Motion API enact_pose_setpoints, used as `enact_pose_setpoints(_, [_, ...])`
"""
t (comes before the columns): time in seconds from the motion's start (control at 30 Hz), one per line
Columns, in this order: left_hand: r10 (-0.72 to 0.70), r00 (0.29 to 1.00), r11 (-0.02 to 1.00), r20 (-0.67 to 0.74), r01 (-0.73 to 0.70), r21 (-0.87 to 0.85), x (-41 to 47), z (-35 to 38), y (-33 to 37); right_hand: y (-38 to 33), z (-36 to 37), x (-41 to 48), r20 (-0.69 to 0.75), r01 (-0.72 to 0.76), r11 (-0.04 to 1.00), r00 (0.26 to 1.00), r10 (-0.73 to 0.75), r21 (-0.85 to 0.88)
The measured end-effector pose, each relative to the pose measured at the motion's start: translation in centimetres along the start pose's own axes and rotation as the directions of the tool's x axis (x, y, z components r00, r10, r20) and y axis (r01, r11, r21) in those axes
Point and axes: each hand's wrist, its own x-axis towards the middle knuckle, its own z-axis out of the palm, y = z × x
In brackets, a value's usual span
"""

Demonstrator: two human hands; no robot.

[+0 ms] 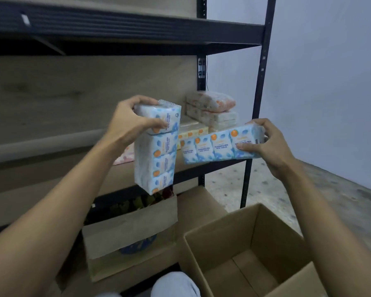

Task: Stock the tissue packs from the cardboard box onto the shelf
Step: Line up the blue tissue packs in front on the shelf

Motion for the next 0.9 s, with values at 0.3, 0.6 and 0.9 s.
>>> enact_pose_setpoints(0.3, [0.011, 0.989, 0.732, 0.144, -0.106, 0.672, 4.2, -3.3, -3.2, 2.4, 6.9, 3.3, 0.162, 0.069, 0.998, 0.984, -0.069, 0.009])
enact_pose_setpoints(0.6, [-0.124, 0.952, 0.804, 0.278, -0.068, 0.591, 7.7, -1.3, -7.9, 7.9, 10.4, 6.8, 0.217, -0.072, 0.986, 0.975, 0.038, 0.152])
enact_pose_setpoints(0.9, [-0.265, 0.904, 0.875, 0.335, 0.079, 0.478, 8.7, 1.8, -12.8, 12.1, 9.2, 10.2, 0.290, -0.174, 0.981, 0.946, 0.144, 0.081])
